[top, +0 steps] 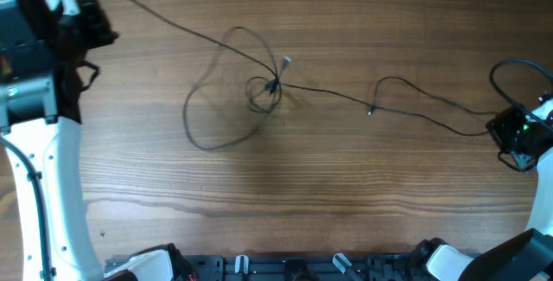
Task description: Untangle cables
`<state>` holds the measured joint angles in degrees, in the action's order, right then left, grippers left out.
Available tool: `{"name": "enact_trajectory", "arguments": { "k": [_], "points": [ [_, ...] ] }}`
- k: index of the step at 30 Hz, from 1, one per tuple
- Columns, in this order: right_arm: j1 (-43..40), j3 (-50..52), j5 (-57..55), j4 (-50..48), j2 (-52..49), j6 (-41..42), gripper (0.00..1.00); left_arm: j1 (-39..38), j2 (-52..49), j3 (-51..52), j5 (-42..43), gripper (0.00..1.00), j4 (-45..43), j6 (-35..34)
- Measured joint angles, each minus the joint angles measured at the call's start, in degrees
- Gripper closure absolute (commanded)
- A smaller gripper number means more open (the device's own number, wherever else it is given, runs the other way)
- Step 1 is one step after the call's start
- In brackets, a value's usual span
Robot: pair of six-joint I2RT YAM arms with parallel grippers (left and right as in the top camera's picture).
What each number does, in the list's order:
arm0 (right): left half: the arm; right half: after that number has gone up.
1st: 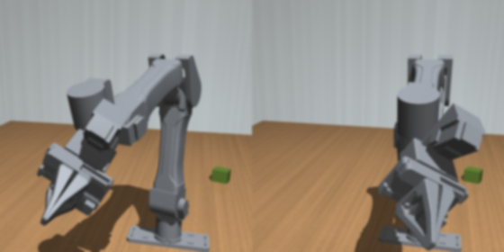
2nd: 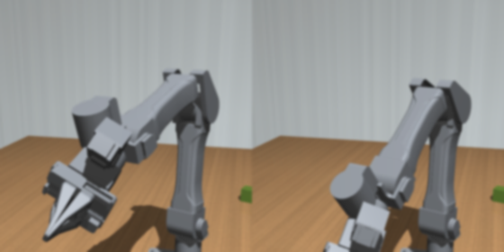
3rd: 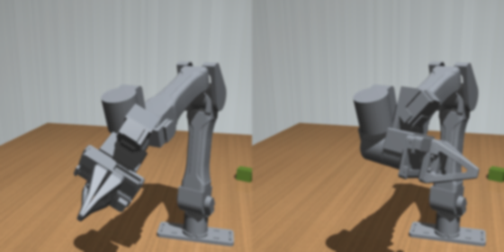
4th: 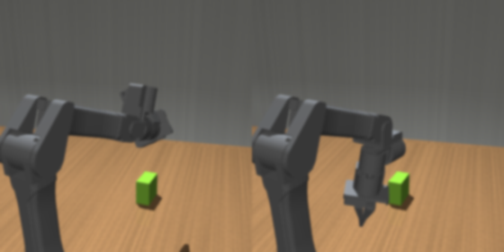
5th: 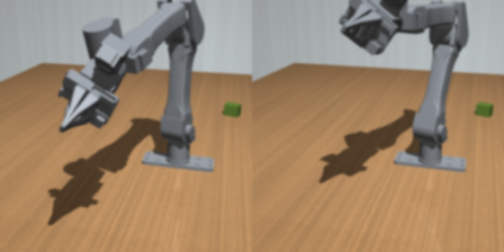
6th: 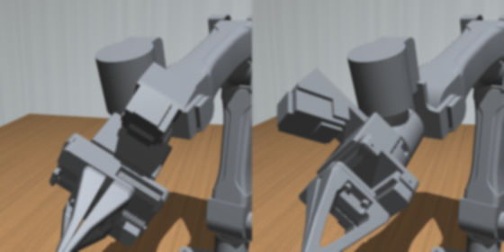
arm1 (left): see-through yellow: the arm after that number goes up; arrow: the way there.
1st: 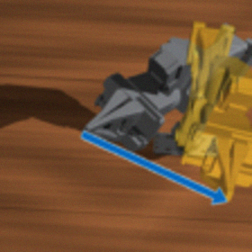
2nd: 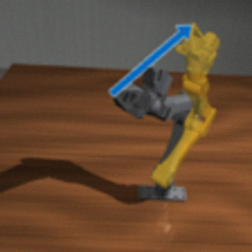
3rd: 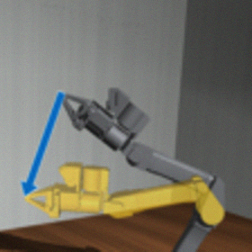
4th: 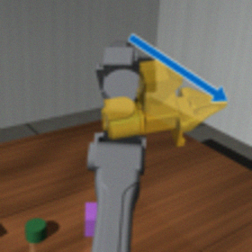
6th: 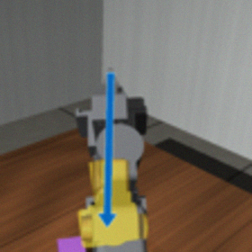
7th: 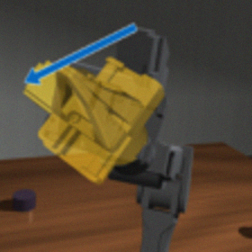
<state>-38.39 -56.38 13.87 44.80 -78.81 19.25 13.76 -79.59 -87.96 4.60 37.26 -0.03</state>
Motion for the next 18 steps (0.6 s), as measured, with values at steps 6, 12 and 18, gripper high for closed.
{"name": "enact_trajectory", "arguments": {
  "k": [6, 12, 18],
  "points": [
    [-0.09, 0.0, -6.88, 1.09, 0.0, 5.03, 0.96, 8.94, 0.0, 0.0, 2.69, 0.96, 0.04, -0.74],
    [-0.09, 0.0, -6.29, 1.03, 0.0, 5.14, 0.96, 10.12, 0.0, -0.02, 6.47, 0.96, 1.64, -1.6],
    [1.44, 0.0, -0.31, 0.98, 0.0, 2.08, 0.95, 6.32, 0.0, -0.02, 11.87, 0.95, 3.56, -1.81]
  ]
}}
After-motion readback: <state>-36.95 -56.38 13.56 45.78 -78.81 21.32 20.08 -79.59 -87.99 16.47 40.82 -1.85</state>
